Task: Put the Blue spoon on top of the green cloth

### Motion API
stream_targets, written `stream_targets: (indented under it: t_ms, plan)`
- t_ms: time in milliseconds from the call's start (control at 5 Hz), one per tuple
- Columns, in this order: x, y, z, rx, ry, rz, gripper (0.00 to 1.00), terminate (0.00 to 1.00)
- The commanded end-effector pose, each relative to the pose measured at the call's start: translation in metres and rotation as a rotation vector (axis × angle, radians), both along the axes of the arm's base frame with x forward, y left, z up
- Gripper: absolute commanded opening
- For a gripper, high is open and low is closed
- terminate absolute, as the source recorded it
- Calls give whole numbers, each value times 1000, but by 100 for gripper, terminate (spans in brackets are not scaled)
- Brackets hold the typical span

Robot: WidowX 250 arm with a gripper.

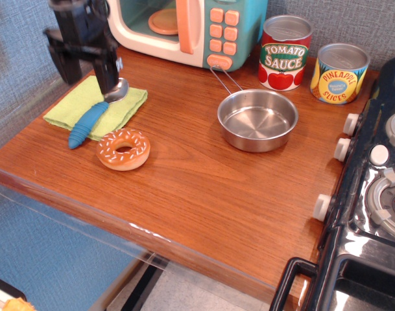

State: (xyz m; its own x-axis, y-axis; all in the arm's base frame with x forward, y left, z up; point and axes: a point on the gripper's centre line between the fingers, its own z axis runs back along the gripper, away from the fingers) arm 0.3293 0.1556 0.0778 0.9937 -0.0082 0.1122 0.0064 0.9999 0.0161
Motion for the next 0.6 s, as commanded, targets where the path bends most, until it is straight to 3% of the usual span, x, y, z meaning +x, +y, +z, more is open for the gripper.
stream_targets:
  t_ms: [0,200,400]
  plan:
    - [-5,-16,31,-24,-44,5,100,0]
    - [-5,-16,31,-24,-44,5,100,0]
    - [-5,-16,31,-24,-44,5,100,100]
